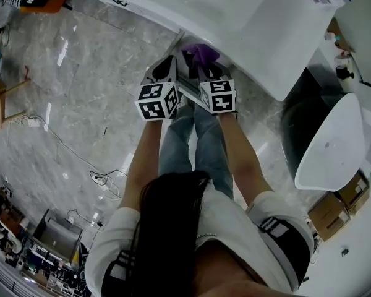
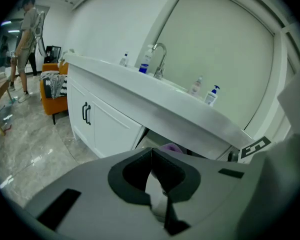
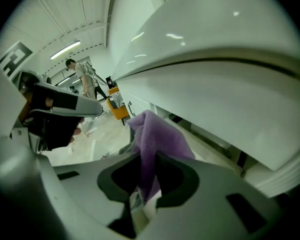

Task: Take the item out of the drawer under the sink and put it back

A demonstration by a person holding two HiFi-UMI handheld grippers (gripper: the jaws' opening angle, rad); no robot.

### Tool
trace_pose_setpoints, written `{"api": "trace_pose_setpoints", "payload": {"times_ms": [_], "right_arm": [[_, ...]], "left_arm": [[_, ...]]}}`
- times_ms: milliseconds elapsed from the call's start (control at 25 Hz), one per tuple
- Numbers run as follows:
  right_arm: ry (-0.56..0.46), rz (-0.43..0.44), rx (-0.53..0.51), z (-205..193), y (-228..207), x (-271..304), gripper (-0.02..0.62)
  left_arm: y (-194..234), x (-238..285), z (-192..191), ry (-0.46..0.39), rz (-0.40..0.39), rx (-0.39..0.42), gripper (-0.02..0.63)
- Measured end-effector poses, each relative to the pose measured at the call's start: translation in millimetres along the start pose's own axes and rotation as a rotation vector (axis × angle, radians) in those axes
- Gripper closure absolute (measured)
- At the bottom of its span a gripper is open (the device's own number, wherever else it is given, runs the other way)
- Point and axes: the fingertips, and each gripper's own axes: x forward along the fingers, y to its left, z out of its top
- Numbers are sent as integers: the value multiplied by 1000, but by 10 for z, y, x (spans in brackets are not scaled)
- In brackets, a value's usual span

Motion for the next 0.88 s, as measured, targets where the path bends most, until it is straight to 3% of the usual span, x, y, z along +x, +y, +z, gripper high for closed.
{"api": "trace_pose_setpoints", "payload": {"times_ms": [160, 480, 880], "right_arm": [[2, -16, 9, -73, -100, 142, 518], [41, -37, 34, -346, -205, 346, 518], [103, -46, 39, -540, -293, 599, 518]], "left_arm": [[55, 138, -101, 15, -10, 14, 601], [124, 330, -356, 36, -9, -38, 601], [130, 481, -307, 18, -29, -36, 603]]}}
